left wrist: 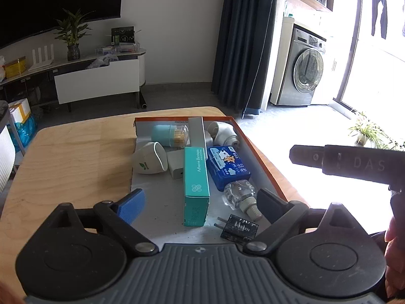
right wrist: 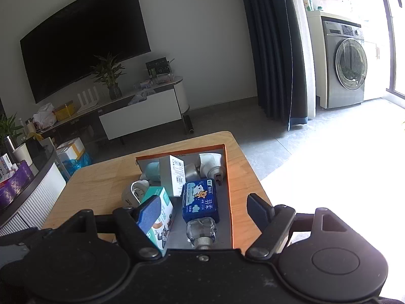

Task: Organize rigid objects
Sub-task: 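Lower the black charger and glass bottle into the tray and open both tools, then withdraw both open tools from the tray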

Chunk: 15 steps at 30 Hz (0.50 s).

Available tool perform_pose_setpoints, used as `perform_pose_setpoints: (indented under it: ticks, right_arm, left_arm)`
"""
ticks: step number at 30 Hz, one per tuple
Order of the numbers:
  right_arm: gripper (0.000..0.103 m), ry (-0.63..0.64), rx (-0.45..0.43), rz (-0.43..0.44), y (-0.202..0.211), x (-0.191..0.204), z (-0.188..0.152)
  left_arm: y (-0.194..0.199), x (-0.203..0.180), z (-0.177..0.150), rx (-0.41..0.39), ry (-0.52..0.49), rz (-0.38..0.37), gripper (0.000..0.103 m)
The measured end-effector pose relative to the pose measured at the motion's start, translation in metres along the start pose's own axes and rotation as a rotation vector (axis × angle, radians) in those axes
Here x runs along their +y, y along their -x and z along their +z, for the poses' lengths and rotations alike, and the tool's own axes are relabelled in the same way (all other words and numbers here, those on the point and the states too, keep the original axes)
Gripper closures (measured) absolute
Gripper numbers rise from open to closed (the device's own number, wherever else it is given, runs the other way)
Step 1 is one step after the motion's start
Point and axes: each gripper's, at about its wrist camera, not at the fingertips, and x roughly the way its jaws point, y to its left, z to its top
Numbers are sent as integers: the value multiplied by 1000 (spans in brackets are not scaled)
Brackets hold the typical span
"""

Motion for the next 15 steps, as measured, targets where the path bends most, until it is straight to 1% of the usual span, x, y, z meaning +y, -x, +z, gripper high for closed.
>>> perform_pose_setpoints:
  ticks: [1,2,5,9,12,15]
  right_arm:
    - [13,1,3,-1,2,-1,-2]
    - [13,1,7,-4,5,-2,-4]
    - [12,2,26,-7,9,-4,-10]
    - [11,11,59,-4,13,-4,-20]
    - [11,14,78,-10,14,-6,-26]
    - [11,19,94,-14,15,-8,-30]
  left_arm:
    - [3,0,0,-2,4,5,0]
    - [4,1,-1,3,13,10,0]
    - [7,1,-4,14,25,24,0]
    - [3,0,-11,47,15,90,0]
    - [0,4,-16,71,38,96,0]
    - [0,7,-20,85,49,118,0]
